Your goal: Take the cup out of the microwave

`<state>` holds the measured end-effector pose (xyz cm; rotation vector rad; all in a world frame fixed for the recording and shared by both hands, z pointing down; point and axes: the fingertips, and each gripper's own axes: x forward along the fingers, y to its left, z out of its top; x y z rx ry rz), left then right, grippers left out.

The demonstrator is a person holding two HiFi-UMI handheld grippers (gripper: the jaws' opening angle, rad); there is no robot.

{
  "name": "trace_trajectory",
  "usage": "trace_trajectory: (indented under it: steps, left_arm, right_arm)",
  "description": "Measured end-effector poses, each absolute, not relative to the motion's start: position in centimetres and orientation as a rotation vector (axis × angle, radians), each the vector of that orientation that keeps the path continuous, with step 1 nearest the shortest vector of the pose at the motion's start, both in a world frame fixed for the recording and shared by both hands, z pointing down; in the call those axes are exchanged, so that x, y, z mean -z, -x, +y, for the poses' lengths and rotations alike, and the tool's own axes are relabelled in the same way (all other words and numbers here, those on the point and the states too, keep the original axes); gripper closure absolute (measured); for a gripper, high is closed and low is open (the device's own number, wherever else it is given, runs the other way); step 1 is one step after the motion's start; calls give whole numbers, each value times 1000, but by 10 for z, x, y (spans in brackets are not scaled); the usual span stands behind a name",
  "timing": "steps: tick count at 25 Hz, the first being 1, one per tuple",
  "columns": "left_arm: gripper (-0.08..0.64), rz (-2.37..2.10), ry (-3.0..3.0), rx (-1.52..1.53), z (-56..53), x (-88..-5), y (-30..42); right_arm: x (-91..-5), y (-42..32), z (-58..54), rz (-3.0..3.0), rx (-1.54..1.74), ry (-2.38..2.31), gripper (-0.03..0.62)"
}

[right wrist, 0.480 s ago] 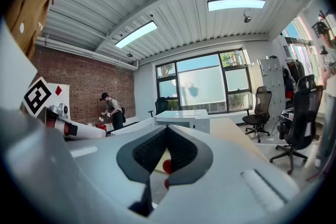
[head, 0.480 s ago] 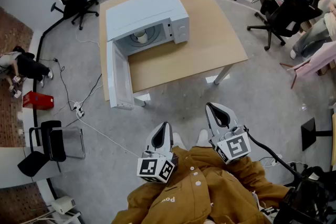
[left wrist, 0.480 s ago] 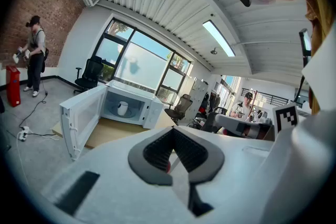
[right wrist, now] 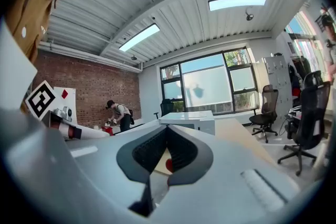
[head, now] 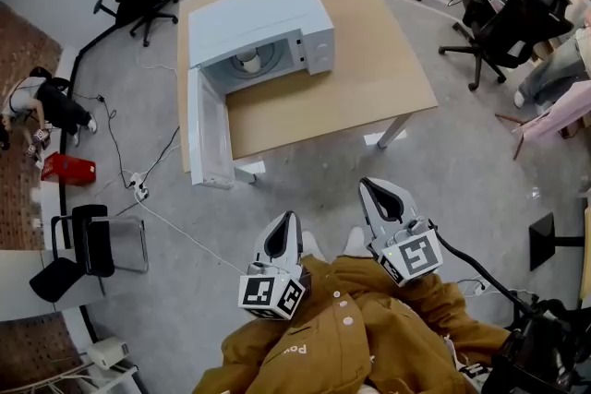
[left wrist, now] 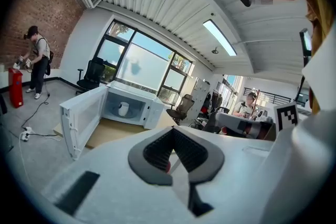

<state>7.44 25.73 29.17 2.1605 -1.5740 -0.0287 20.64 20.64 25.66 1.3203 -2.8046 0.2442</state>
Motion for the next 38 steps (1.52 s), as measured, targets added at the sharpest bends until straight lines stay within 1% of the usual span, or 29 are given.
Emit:
trace_trajectory:
  steps: [5,10,17,27,31,38]
  left_arm:
    - [555,-1627,-2136,34,260,-283,-79]
    - [555,-1719,-2063,42,269,-291,-78]
    - [555,-1728,-2058,43,240,-297,-76]
    - [555,-1631,-2116,56,136,-296,-25]
    - [555,-1577,-2173,46,94,-291,1]
    - [555,-1548,-2184,21,51,-297,26]
  right_arm:
    - [-259,-214,211,-2833,-315,-1245,584]
    - [-272,-227,211,-2844,-323,-1196,561]
    - [-277,-216,189,-2851,-335,-1131,561]
    - [-281,-145,96,-2813,-292,-1217,561]
    - [-286,-114,57,-2763,-263,-1268,549]
    - [-285,-87,9,-2746,-234,-1299,548]
